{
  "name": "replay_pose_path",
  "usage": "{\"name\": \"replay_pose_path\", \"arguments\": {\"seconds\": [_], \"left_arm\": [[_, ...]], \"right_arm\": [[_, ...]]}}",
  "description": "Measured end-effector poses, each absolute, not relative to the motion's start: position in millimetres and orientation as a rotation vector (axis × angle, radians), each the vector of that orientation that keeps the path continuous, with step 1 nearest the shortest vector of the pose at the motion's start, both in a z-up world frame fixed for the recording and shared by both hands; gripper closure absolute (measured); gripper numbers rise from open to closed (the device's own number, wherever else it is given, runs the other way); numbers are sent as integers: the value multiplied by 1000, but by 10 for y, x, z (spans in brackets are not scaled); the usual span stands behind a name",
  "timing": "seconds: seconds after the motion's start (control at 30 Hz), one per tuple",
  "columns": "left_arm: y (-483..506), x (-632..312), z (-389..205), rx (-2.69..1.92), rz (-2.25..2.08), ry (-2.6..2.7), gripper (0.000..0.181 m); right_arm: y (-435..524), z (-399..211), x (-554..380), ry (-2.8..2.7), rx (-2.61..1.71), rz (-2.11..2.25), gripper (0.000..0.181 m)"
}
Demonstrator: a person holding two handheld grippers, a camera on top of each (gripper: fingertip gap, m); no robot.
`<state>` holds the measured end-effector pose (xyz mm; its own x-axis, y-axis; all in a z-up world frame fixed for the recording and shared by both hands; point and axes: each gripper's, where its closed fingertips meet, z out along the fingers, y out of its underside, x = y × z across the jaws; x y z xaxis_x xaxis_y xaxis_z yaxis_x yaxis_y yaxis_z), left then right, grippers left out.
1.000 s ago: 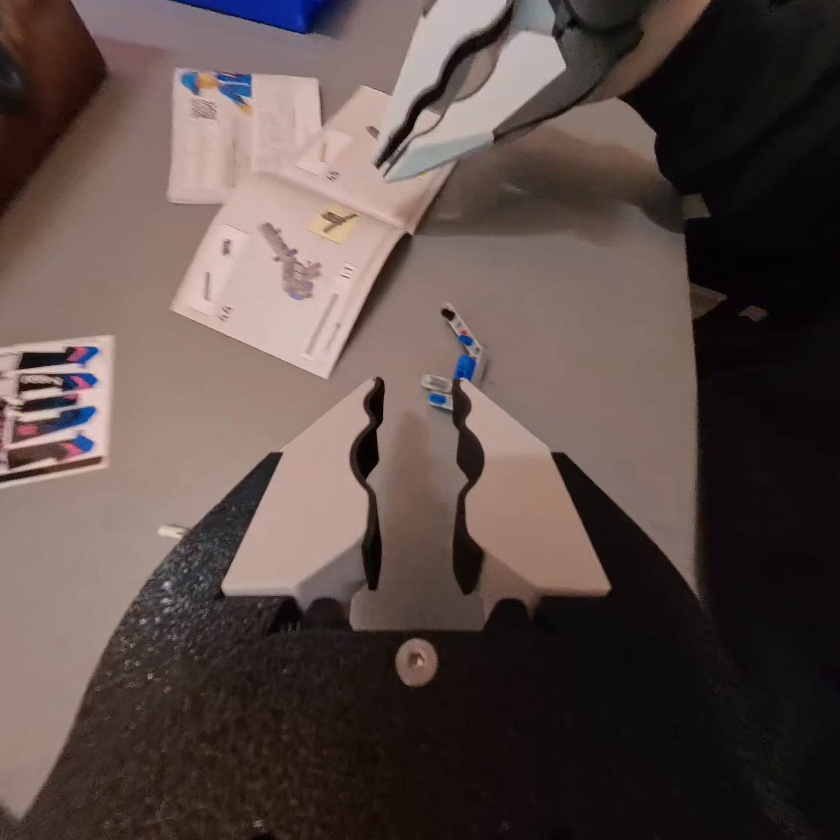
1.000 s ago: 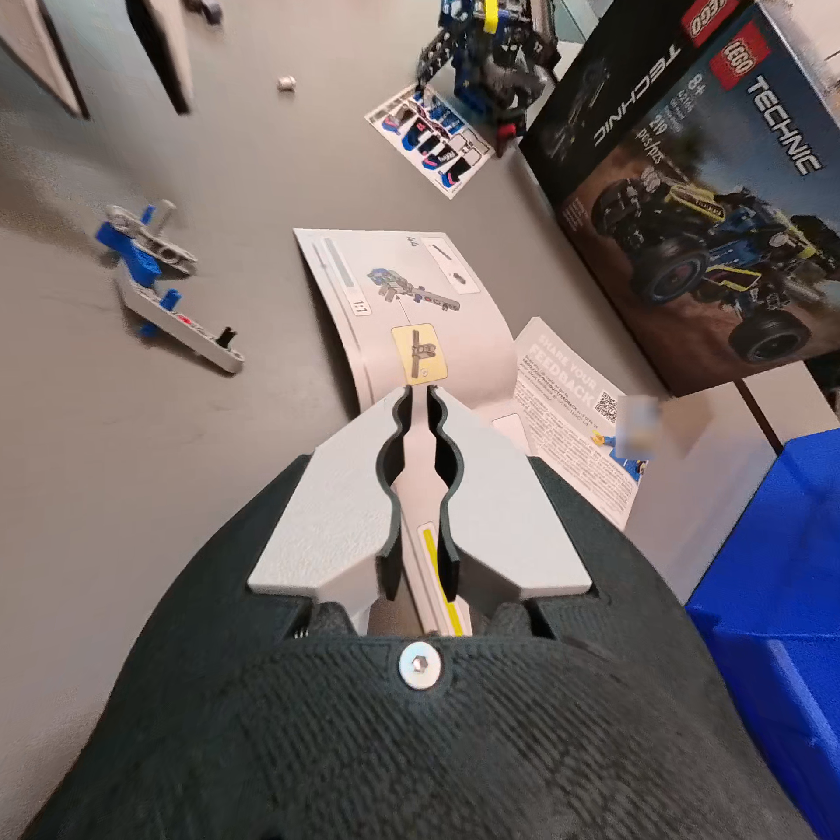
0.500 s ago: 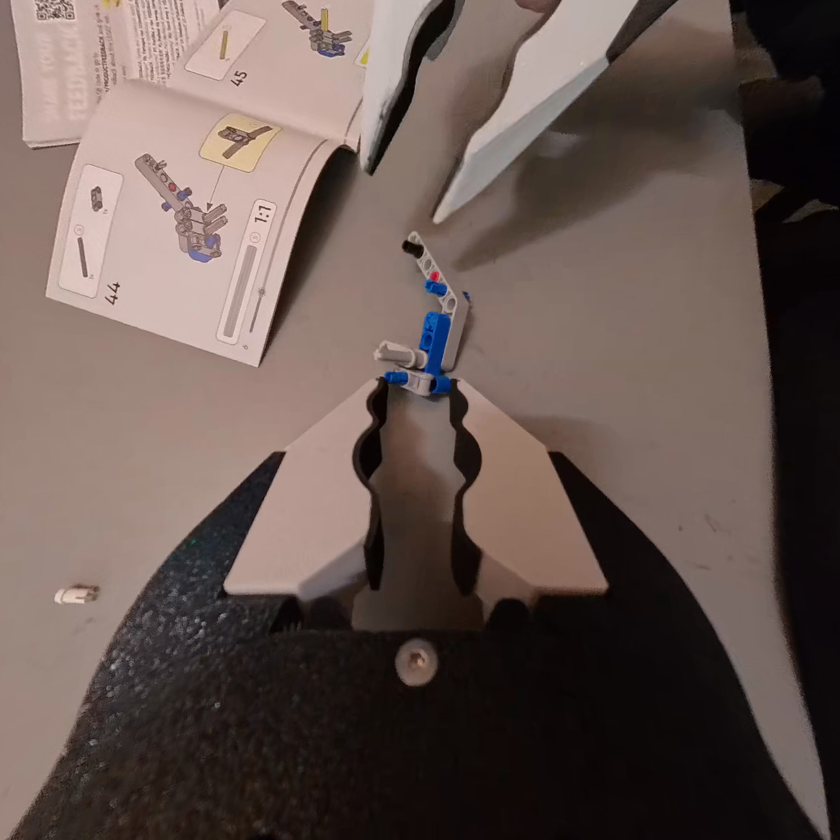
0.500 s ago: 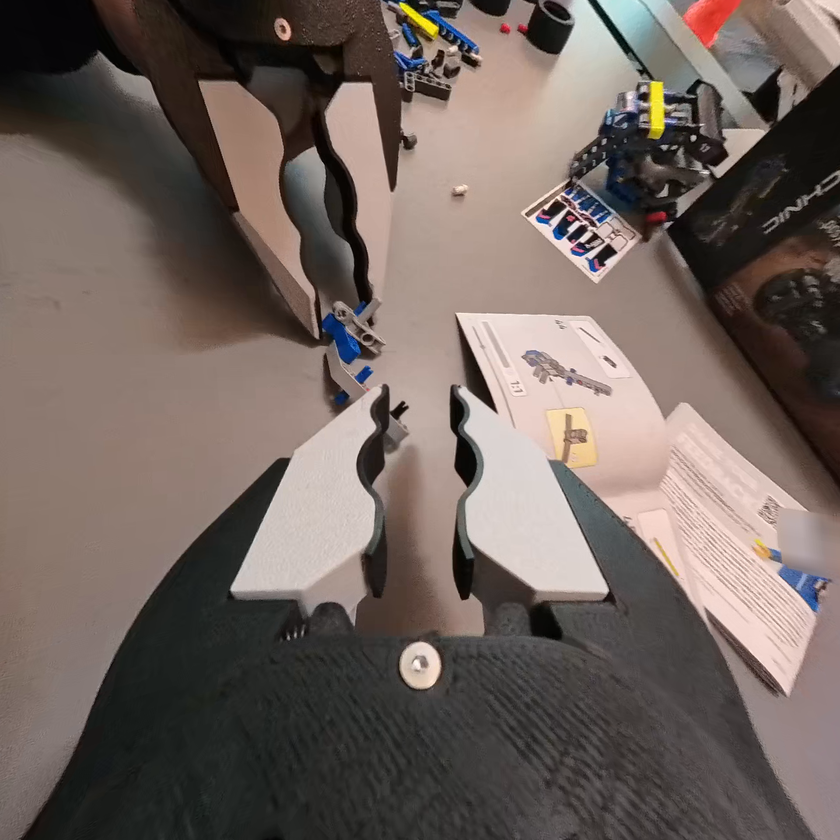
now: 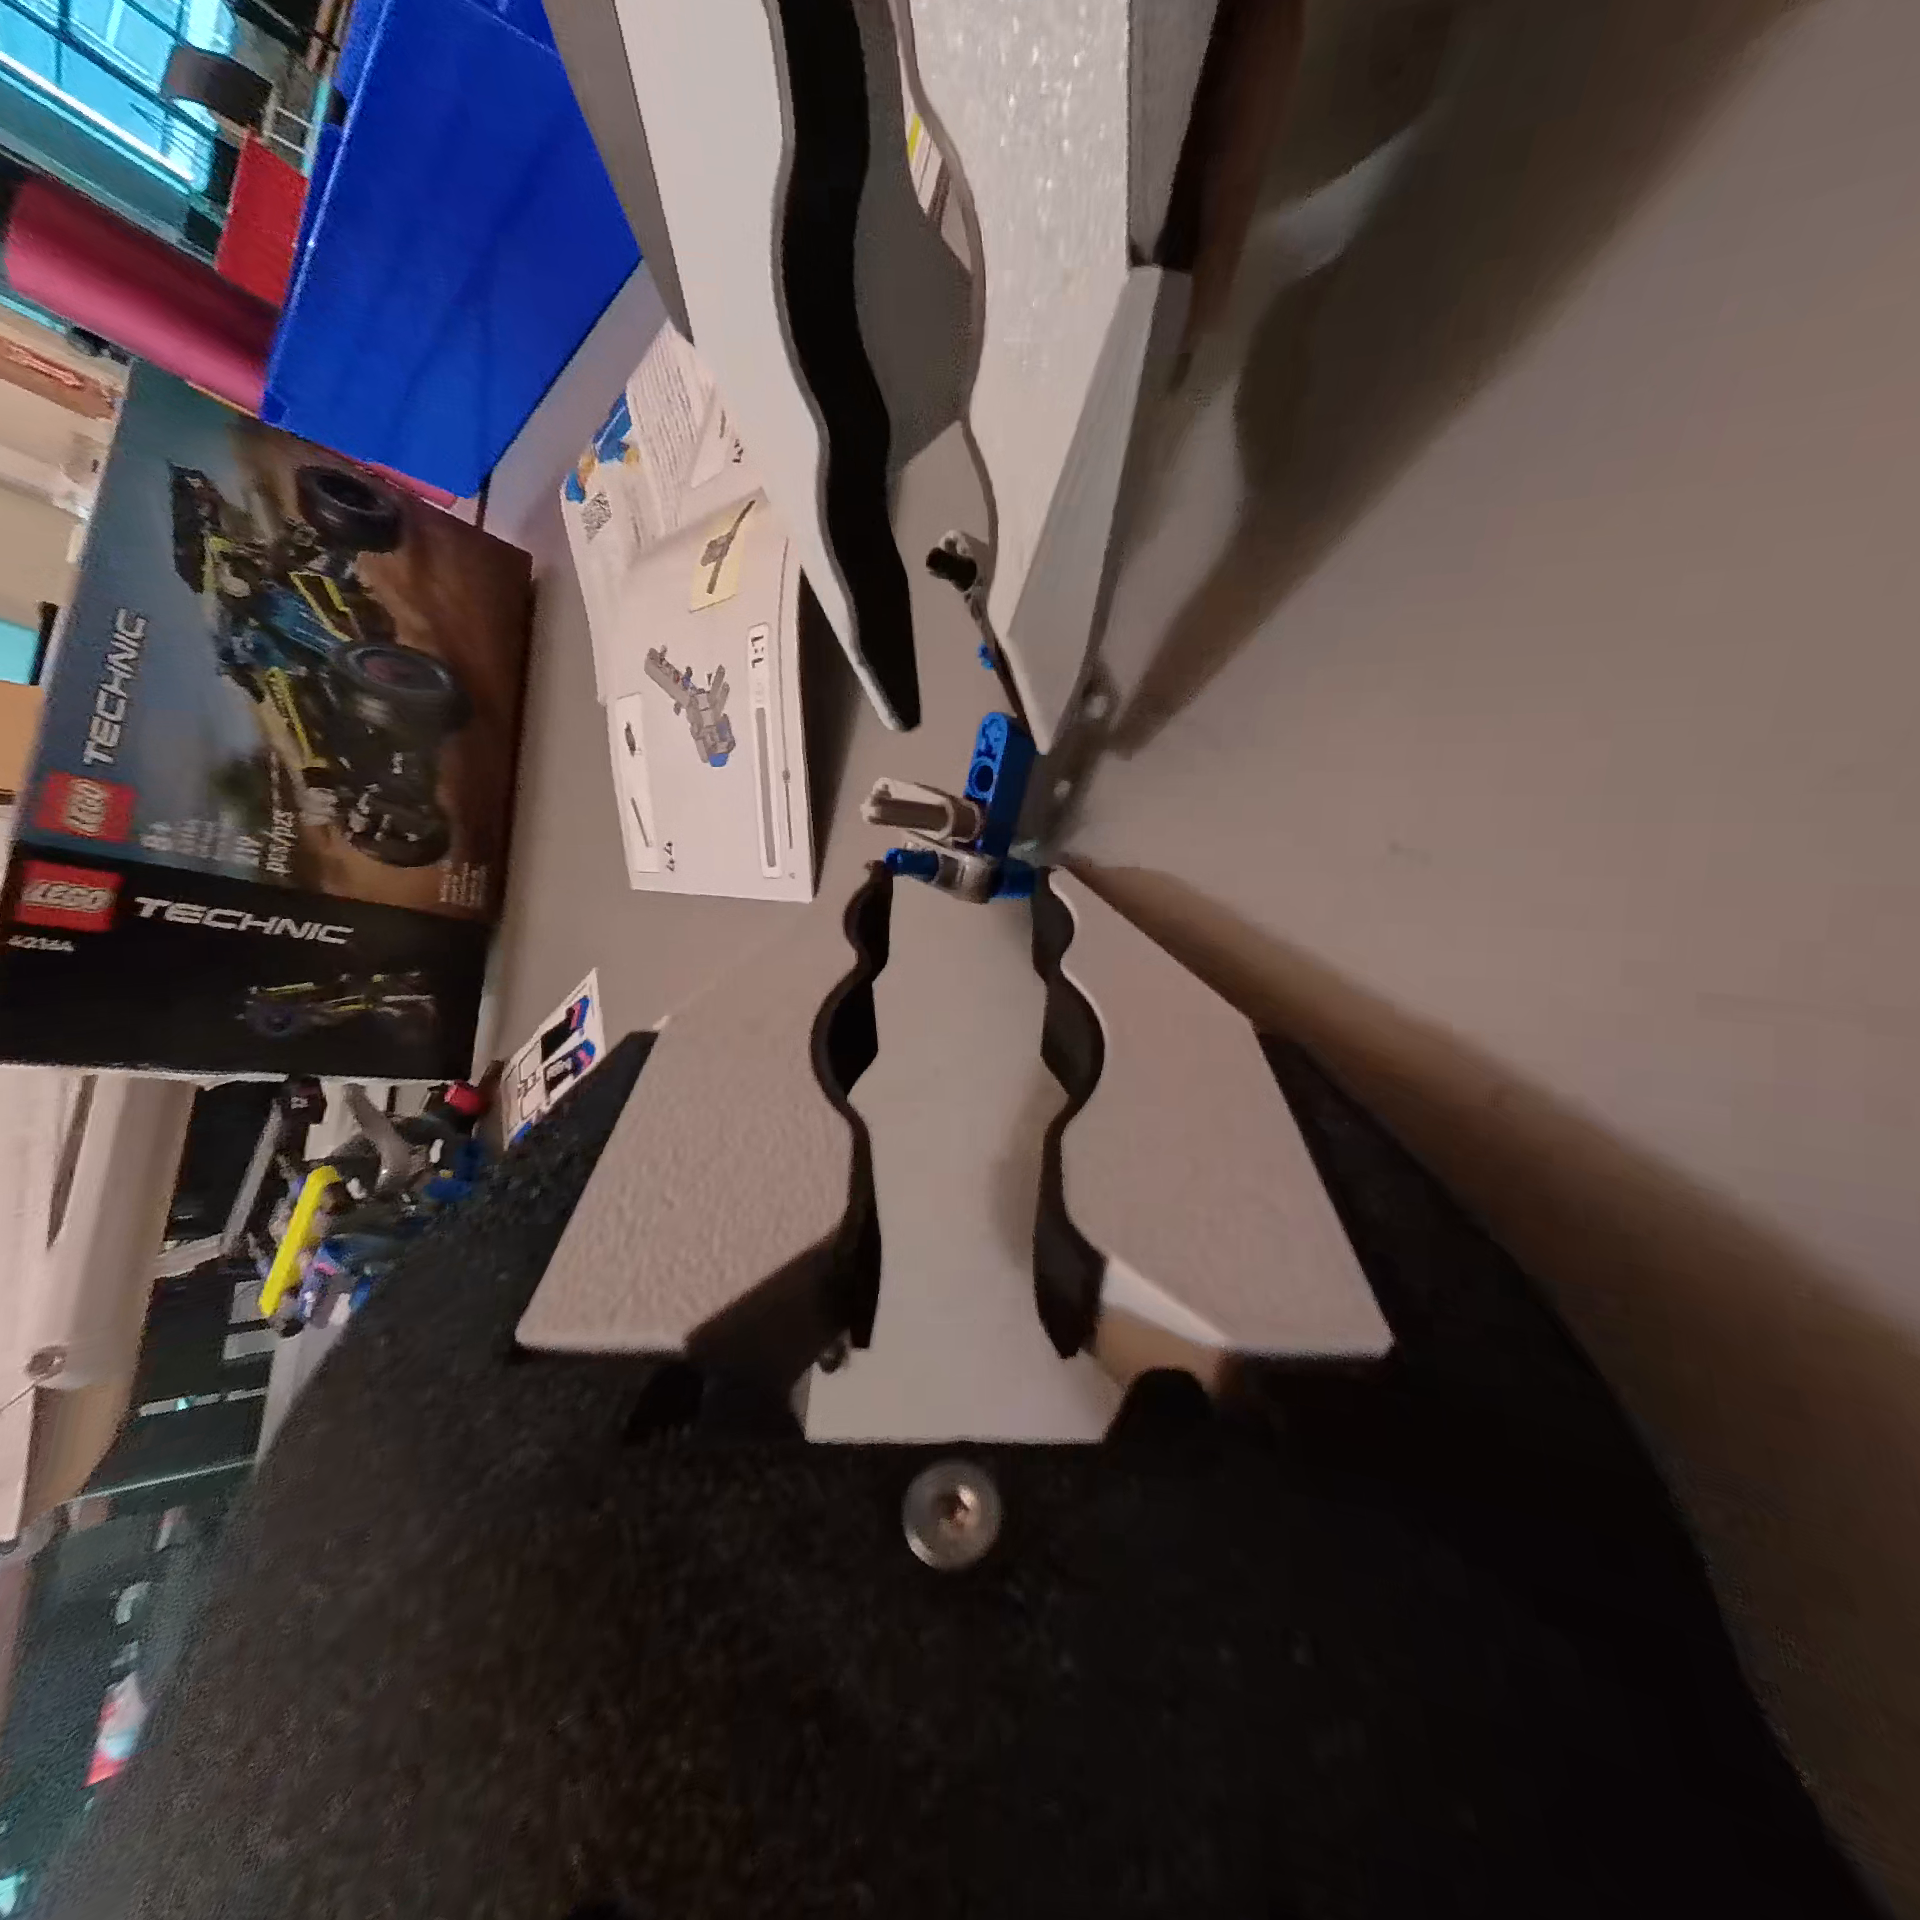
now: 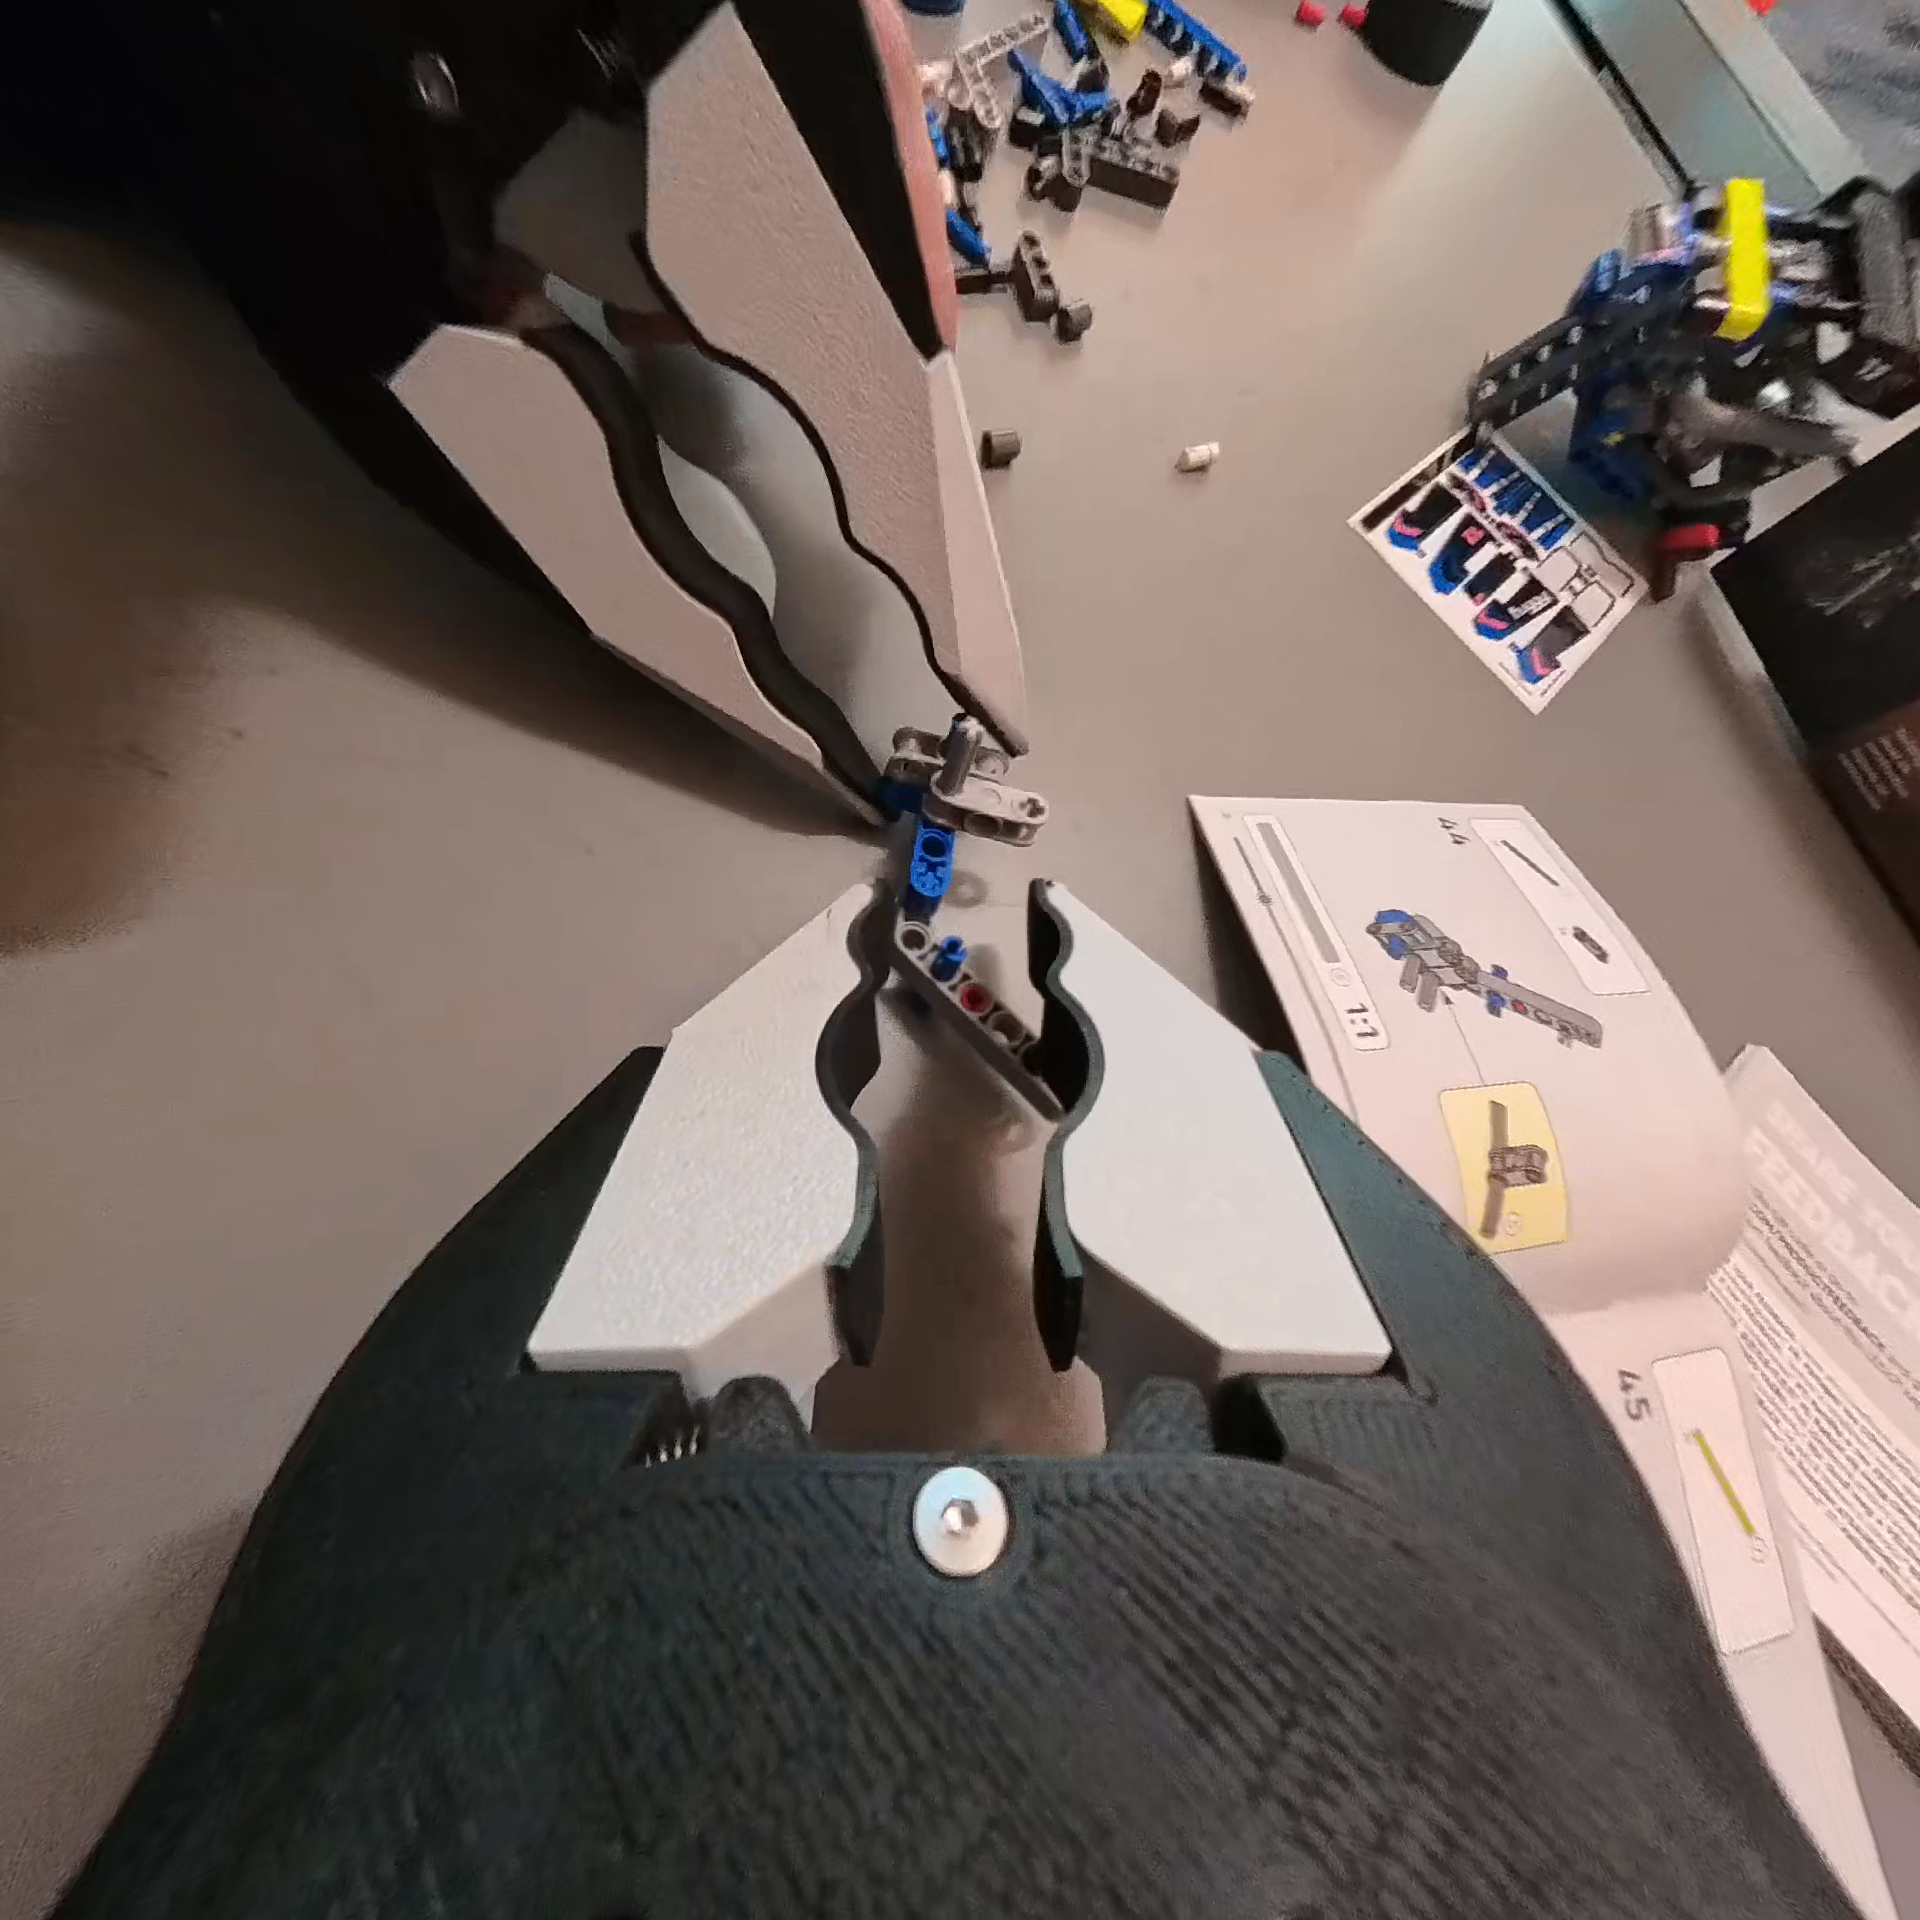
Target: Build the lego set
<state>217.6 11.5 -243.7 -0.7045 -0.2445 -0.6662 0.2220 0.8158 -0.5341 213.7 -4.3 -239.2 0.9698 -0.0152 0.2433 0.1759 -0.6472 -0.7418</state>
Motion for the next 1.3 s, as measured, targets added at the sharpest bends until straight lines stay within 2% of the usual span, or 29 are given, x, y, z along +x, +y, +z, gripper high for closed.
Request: {"name": "replay_pose_path", "arguments": {"seconds": [0.07, 0.13, 0.23, 0.47, 0.63, 0.93, 1.03, 1.3], "left_arm": [[108, 2164, -2434, -10, -772, 2210, 157], [98, 2151, -2432, -6, -783, 2207, 157], [108, 2153, -2427, -34, -810, 2221, 157], [155, 2126, -2388, -264, -1052, 2353, 152], [143, 2067, -2374, -339, -1185, 2462, 156], [95, 2048, -2437, -294, -1166, 2527, 159], [104, 2063, -2500, -272, -1099, 2538, 155], [175, 2038, -2468, -268, -1102, 2497, 170]], "right_arm": [[-26, -2435, 2115, -143, -2272, -304, 159], [-2, -2443, 2094, -167, -2262, -312, 171], [15, -2444, 2094, -185, -2236, -330, 174], [-16, -2439, 2107, -233, -2195, -354, 175], [-17, -2441, 2093, -244, -2195, -341, 175], [15, -2442, 2068, -280, -2189, -309, 175], [50, -2443, 2054, -308, -2183, -314, 175], [90, -2444, 2055, -312, -2185, -324, 171]]}}
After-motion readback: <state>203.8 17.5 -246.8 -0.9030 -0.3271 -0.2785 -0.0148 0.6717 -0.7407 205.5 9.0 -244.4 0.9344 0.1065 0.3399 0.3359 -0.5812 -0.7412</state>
